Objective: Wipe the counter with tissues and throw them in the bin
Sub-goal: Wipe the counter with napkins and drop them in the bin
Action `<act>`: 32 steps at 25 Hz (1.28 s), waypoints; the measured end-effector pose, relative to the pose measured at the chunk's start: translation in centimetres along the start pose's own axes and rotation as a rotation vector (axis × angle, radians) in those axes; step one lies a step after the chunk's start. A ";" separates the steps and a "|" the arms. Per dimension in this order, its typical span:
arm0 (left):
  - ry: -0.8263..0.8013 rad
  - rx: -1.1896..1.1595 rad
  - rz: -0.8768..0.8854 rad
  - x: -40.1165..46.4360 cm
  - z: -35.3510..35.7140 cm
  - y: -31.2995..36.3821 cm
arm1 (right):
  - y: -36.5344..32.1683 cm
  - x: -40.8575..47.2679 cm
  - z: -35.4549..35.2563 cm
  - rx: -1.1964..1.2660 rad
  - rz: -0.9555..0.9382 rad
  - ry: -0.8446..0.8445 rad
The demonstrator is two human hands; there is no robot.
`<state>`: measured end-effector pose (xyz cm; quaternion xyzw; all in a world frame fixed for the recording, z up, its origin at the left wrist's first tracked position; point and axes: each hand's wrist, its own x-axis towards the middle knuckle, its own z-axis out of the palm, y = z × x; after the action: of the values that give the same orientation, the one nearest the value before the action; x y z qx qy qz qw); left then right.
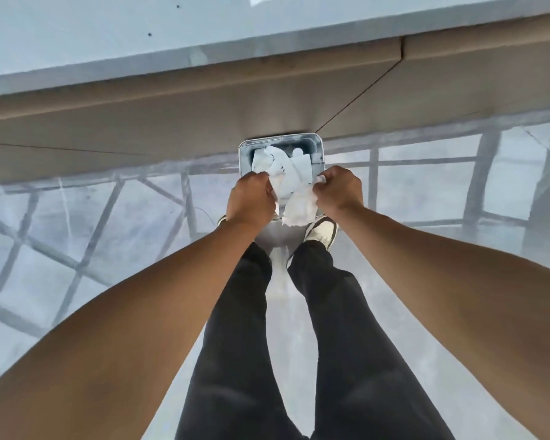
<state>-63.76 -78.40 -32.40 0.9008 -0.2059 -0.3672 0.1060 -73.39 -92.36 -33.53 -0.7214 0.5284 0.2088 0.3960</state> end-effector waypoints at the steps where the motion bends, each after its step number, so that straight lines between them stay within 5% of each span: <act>1: 0.008 -0.007 0.005 0.7 0.8 -0.2 | 0.5 1.0 0.8 -0.023 -0.008 0.006; 16: 0.009 0.053 0.033 5.6 4.7 -2.2 | 1.7 5.7 5.5 -0.095 -0.159 0.118; 32: -0.037 0.179 0.041 -1.5 -4.7 1.9 | -1.8 -1.9 -2.8 -0.177 -0.224 -0.139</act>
<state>-61.93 -79.27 -27.50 0.8954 -0.2582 -0.3616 0.0287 -72.72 -93.19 -29.88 -0.7917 0.3955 0.2582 0.3874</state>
